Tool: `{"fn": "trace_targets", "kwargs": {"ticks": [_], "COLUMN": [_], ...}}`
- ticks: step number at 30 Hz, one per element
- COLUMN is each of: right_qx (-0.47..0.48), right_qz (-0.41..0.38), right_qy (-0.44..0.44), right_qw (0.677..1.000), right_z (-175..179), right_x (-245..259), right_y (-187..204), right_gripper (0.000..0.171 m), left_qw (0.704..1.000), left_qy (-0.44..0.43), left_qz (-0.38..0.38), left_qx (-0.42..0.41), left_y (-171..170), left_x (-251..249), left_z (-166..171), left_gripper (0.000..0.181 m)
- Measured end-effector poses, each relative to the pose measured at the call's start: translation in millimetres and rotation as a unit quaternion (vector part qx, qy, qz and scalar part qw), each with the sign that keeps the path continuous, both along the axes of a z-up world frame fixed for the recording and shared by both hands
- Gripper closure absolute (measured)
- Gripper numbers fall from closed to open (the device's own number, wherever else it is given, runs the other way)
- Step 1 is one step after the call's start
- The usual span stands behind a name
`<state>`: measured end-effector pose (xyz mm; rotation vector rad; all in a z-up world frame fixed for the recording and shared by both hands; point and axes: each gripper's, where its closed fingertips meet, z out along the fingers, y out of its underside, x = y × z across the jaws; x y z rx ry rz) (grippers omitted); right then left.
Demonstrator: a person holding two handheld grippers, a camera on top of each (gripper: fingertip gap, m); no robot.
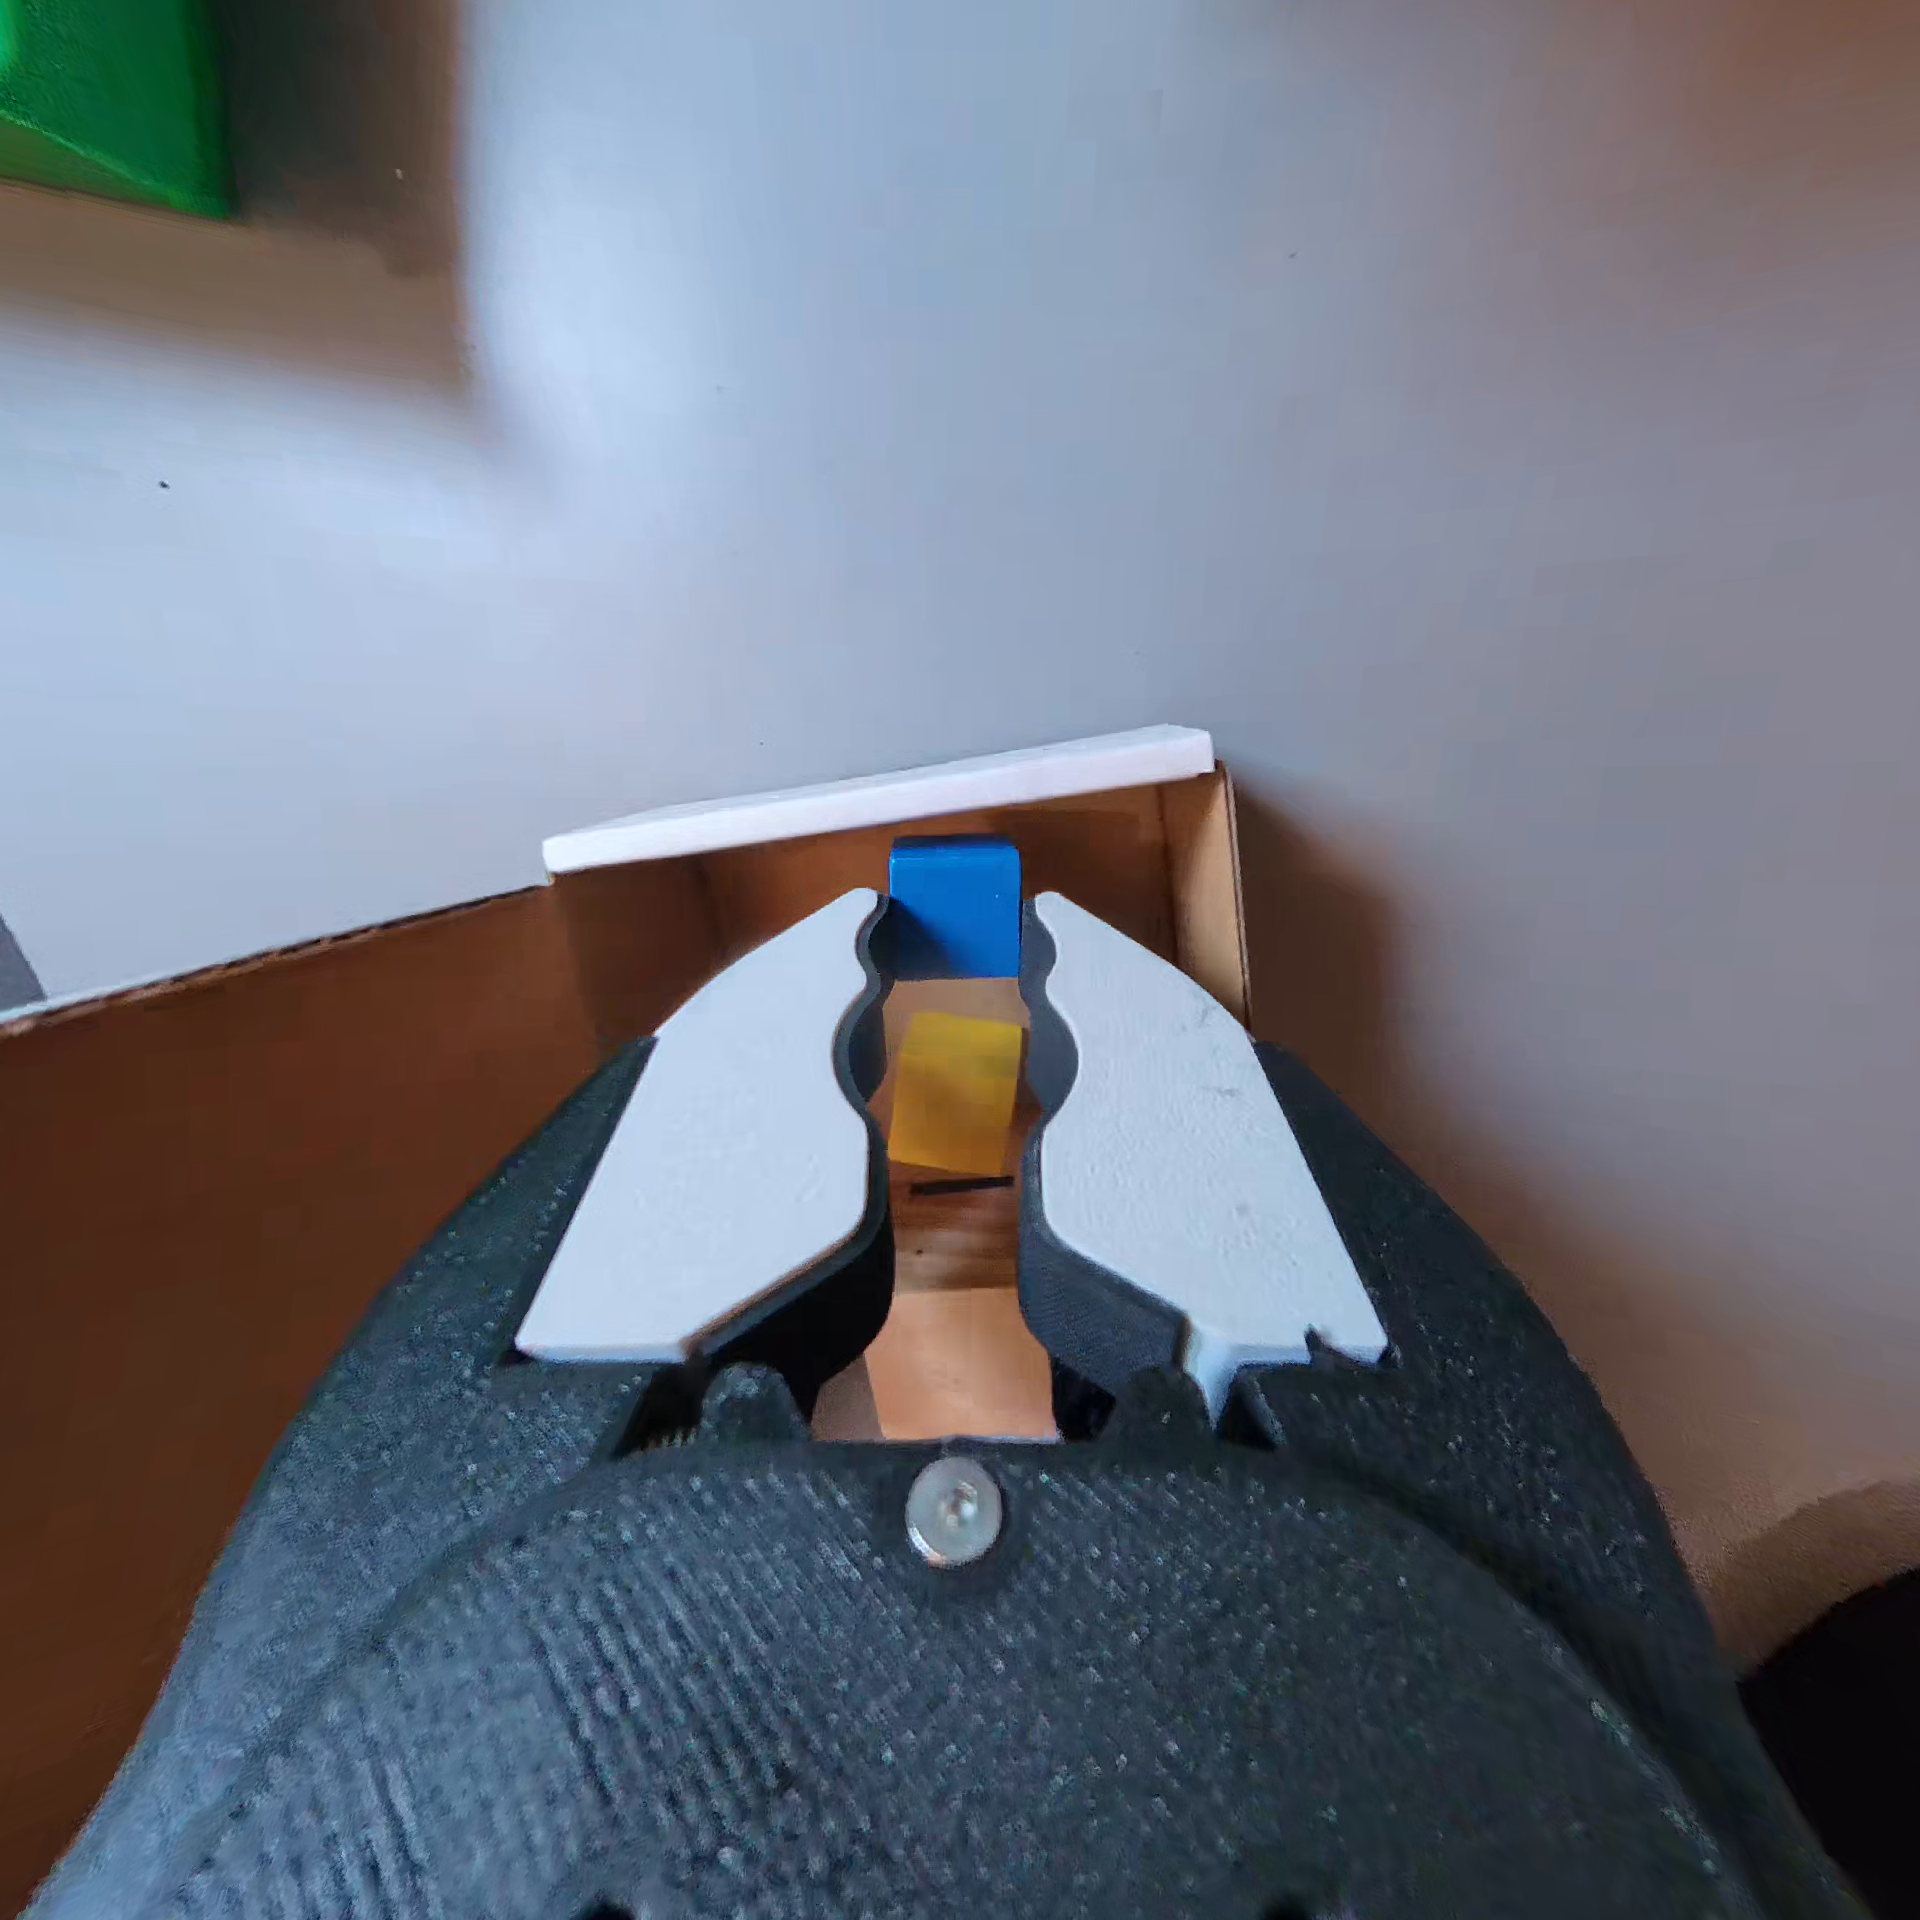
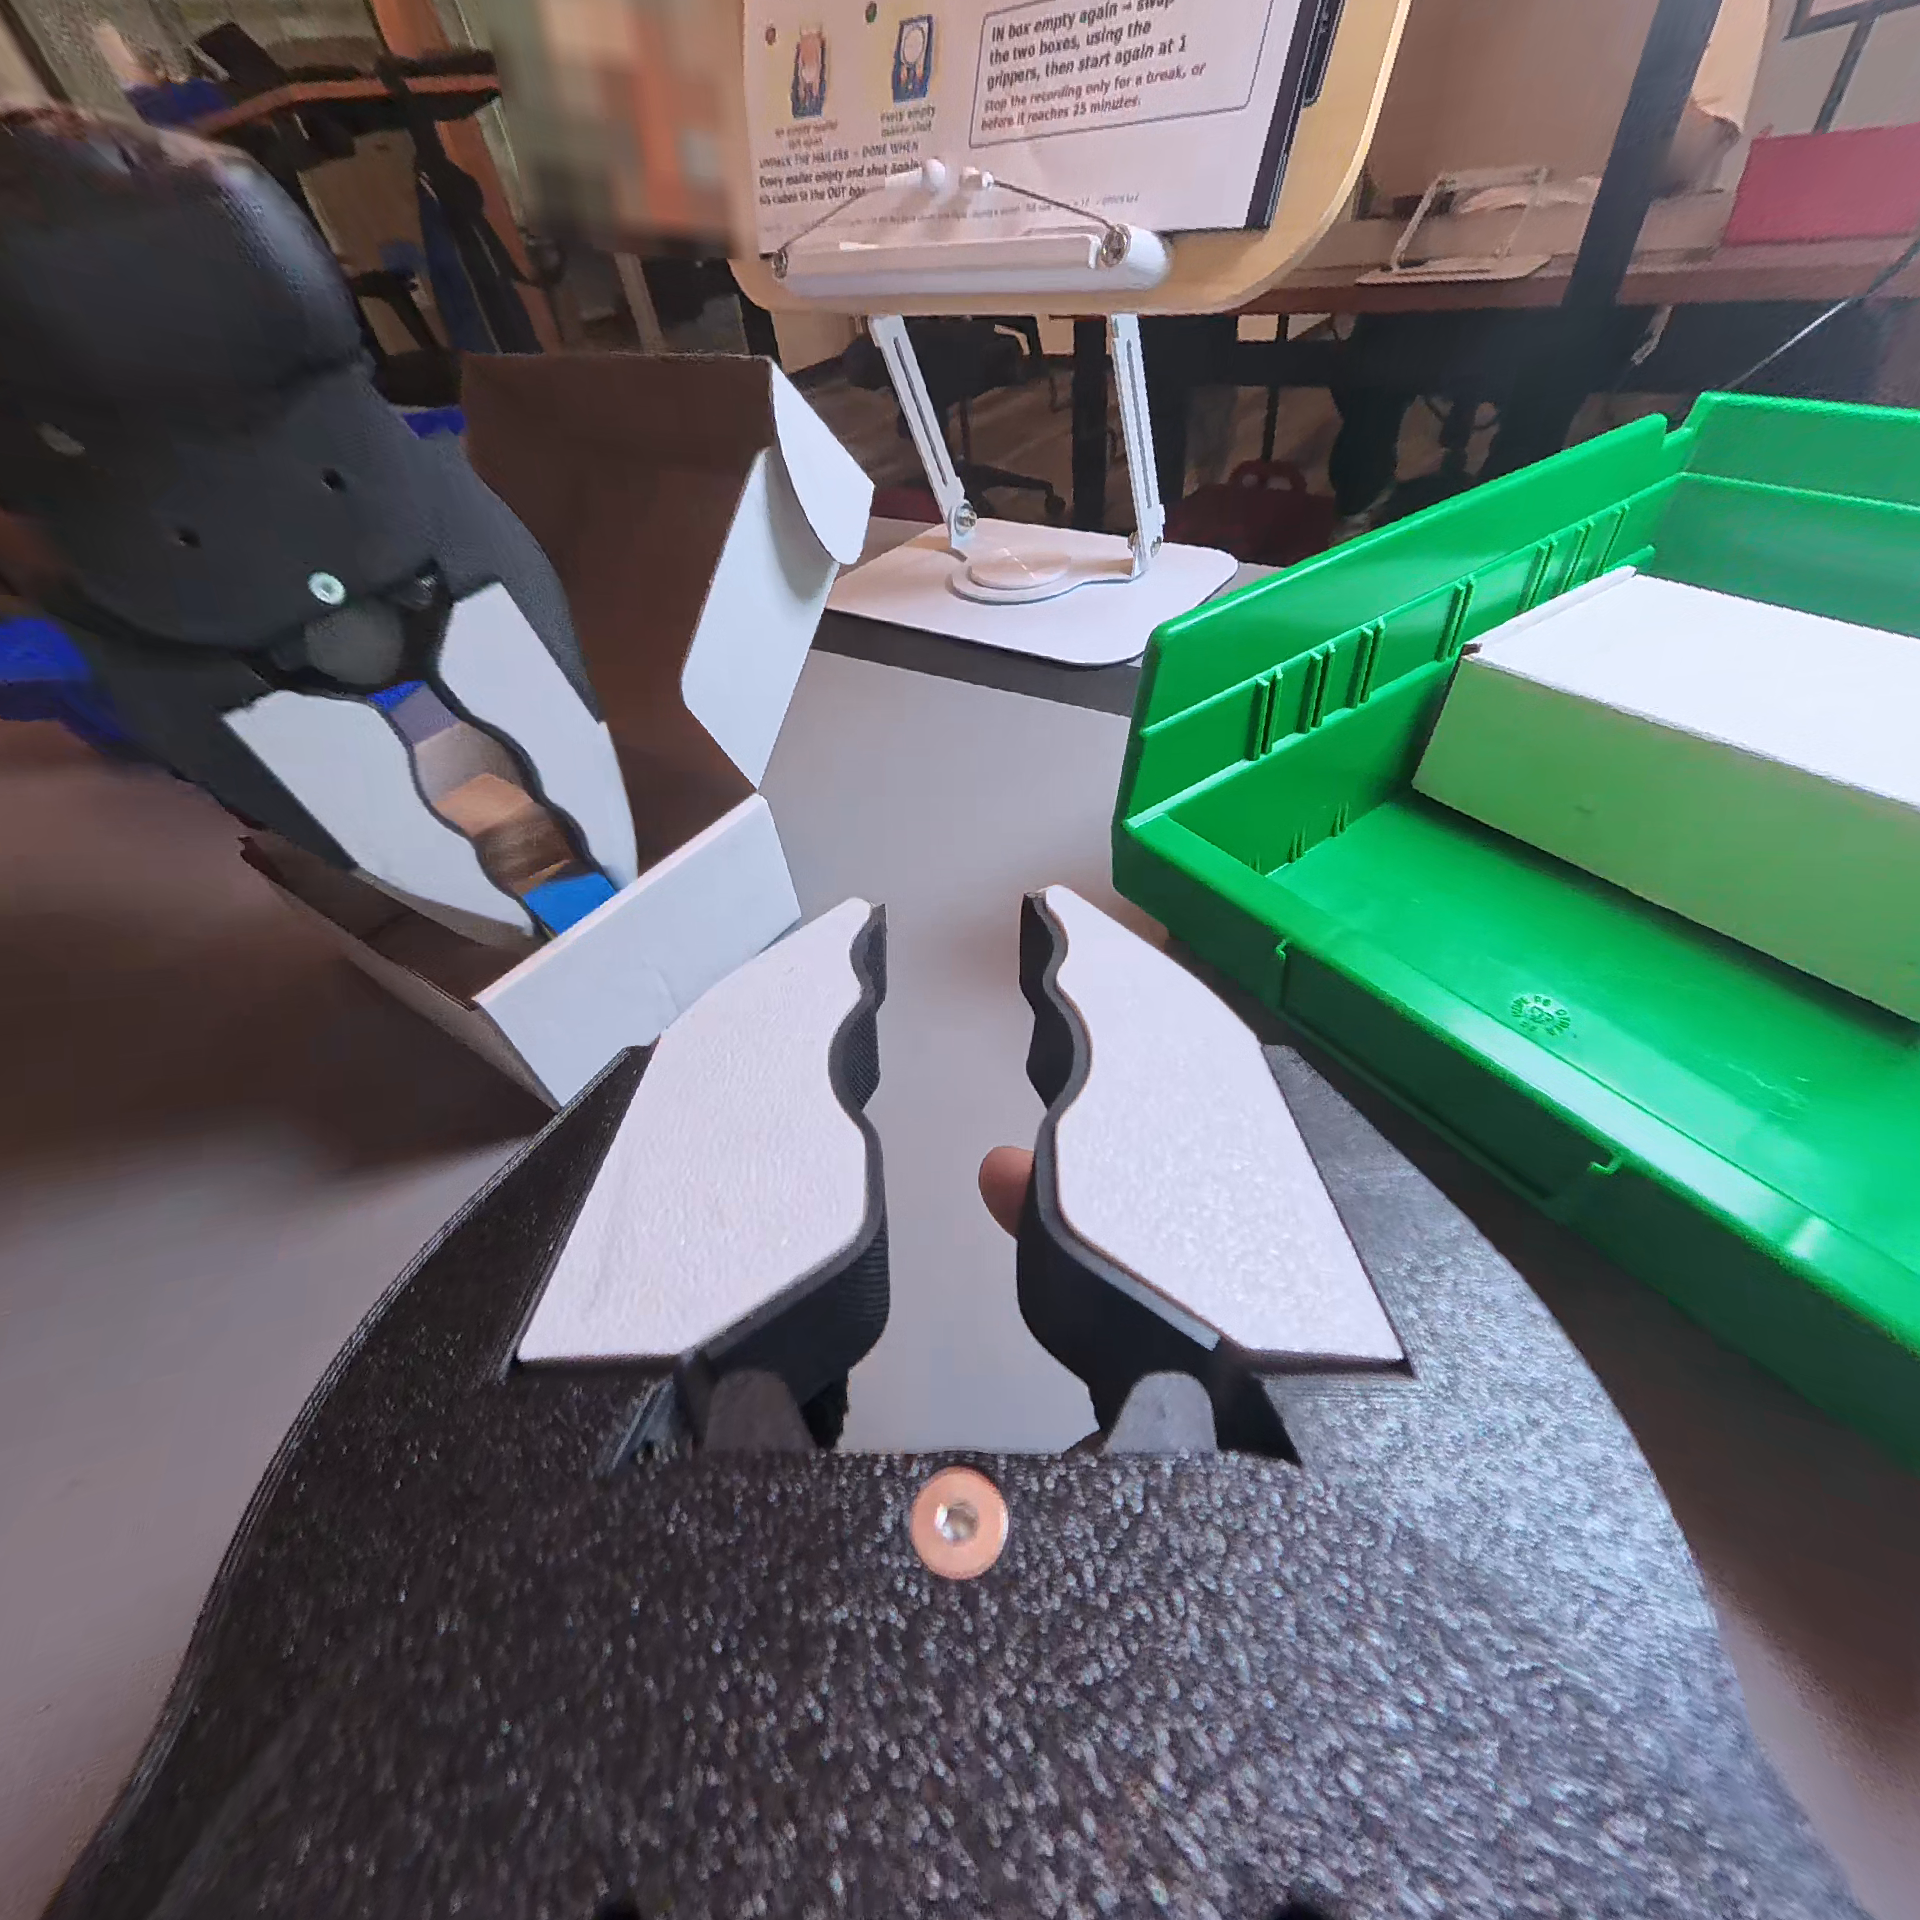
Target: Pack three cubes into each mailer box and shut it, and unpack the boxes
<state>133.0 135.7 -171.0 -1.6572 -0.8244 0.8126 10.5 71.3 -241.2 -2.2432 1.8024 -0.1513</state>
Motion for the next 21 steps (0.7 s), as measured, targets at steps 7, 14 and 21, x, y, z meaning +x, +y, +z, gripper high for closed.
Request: {"fn": "trace_targets", "kwargs": {"ticks": [7,14,21], "right_qx": [0.005,0.004,-0.011], "right_qz": [0.016,0.019,0.024], "right_qy": [0.002,-0.001,0.009], "right_qw": [1.000,1.000,1.000], "right_z": [4.5,2.6,1.2], "right_x": [-4.0,-5.0,-8.4], "right_y": [-5.3,-6.9,-8.6], "right_gripper": [0.147,0.147,0.147], "left_qw": [0.999,0.999,0.999], "left_qy": [0.031,-0.001,-0.014], "left_qz": [0.012,0.026,0.050], "left_qx": [-0.008,0.020,0.008], "left_y": [3.7,5.0,-0.8], "left_x": [-9.8,-21.4,-40.5], "left_z": [-20.0,2.4,7.7], "left_gripper": [0.158,0.152,0.152]}}
